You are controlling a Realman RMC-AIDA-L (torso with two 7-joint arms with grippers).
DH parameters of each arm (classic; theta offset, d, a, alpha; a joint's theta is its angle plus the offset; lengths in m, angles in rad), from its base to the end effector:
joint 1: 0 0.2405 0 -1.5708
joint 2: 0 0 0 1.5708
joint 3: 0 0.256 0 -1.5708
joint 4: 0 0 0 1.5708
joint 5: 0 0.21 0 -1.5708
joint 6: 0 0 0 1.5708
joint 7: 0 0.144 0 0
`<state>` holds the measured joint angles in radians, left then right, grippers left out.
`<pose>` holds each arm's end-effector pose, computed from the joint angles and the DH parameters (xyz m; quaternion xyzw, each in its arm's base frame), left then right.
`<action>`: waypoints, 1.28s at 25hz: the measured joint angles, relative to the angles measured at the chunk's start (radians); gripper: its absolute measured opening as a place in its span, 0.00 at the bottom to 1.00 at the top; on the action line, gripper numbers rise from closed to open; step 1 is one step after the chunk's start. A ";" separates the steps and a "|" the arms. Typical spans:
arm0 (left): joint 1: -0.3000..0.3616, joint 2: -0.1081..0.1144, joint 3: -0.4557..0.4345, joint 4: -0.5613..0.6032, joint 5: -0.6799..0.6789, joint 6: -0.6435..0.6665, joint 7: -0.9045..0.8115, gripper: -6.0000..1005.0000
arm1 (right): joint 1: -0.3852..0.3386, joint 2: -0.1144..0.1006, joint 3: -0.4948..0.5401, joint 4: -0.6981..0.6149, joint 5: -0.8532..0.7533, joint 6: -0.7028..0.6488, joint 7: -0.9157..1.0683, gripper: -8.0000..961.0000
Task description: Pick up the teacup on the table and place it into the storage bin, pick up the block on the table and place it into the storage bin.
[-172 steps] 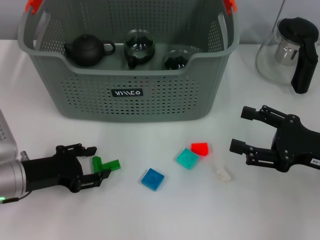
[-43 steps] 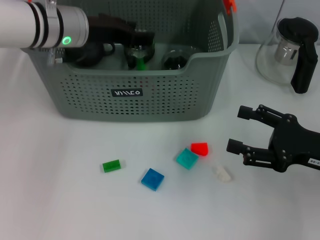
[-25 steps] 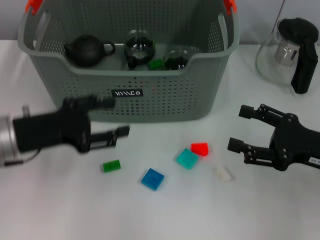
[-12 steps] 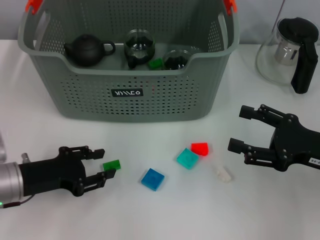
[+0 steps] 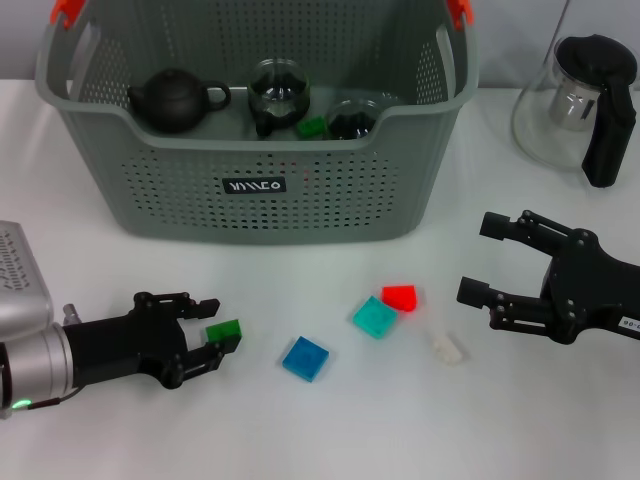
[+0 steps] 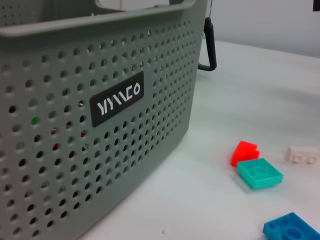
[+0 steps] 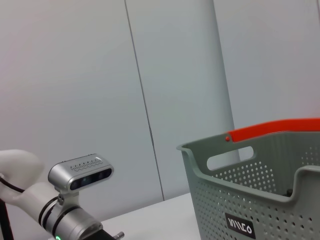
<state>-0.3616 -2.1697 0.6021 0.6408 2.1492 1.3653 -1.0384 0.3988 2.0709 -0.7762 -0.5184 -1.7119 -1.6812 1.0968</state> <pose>-0.3310 0.2784 -0.0378 -0.9468 -0.1898 -0.1400 0.2188 0.2717 0.2841 -0.0057 -0.9093 0.1560 0.3580 0.1435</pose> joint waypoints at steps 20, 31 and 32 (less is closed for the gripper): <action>-0.013 0.001 0.037 -0.022 0.000 -0.070 -0.006 0.40 | -0.002 0.000 0.000 0.001 0.000 0.000 0.000 0.98; -0.017 0.012 -0.045 0.027 -0.026 0.125 -0.041 0.19 | -0.002 -0.002 0.000 0.002 0.000 0.000 0.000 0.98; -0.021 0.017 -0.073 0.036 -0.028 0.178 -0.048 0.19 | -0.002 -0.003 0.000 0.002 0.001 0.000 0.000 0.98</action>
<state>-0.3824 -2.1528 0.5295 0.6772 2.1210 1.5437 -1.0866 0.3972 2.0681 -0.7762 -0.5169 -1.7113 -1.6813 1.0967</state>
